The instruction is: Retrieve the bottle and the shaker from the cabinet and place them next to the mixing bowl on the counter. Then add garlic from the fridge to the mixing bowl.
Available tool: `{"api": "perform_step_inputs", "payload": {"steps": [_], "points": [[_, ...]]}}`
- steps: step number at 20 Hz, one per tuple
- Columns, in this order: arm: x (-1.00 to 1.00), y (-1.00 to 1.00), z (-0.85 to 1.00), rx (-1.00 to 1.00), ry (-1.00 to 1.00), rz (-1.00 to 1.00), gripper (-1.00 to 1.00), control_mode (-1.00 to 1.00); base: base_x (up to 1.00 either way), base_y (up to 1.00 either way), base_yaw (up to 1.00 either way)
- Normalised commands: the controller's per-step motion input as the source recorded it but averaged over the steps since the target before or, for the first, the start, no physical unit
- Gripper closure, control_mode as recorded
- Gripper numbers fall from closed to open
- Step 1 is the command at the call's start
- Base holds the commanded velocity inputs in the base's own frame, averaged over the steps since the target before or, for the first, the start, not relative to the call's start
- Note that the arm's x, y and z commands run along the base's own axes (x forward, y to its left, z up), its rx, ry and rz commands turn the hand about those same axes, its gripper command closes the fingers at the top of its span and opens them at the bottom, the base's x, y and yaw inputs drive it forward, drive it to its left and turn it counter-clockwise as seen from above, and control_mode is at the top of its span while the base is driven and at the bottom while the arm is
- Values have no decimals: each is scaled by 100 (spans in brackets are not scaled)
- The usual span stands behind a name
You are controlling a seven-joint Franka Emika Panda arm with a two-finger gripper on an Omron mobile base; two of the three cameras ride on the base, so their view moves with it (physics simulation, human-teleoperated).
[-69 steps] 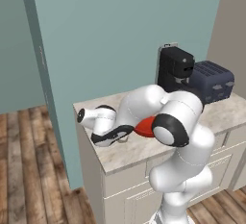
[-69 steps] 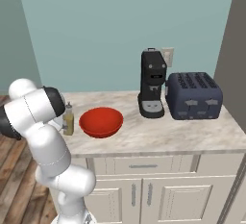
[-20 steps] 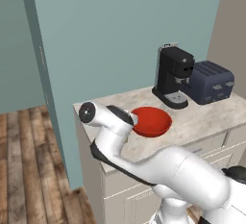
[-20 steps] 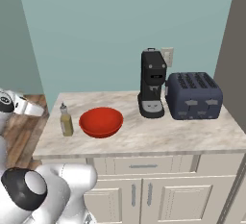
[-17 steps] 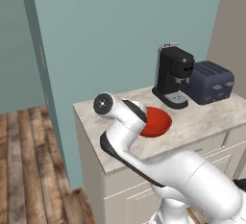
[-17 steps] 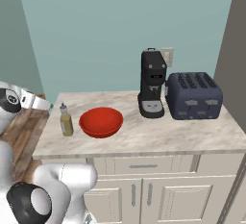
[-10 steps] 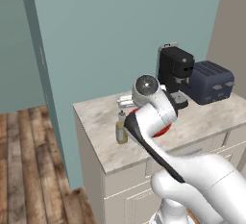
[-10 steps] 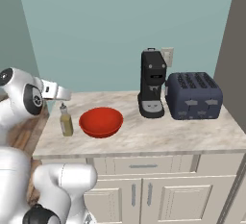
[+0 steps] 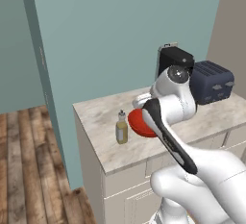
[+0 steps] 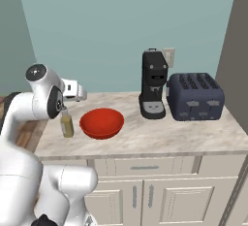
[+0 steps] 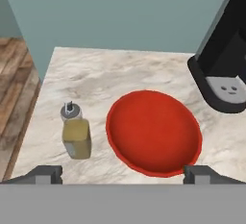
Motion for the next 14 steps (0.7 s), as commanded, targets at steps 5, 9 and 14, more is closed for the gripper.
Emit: {"api": "perform_step_inputs", "payload": {"steps": [5,9,14], "points": [[18,-57,1,5,13,0,-100,-100,0,0,0],[0,-37,10,18,1,0,-100,-100,0,0,0],[-33,-25,26,13,0,0,-100,-100,0,0,0]]}}
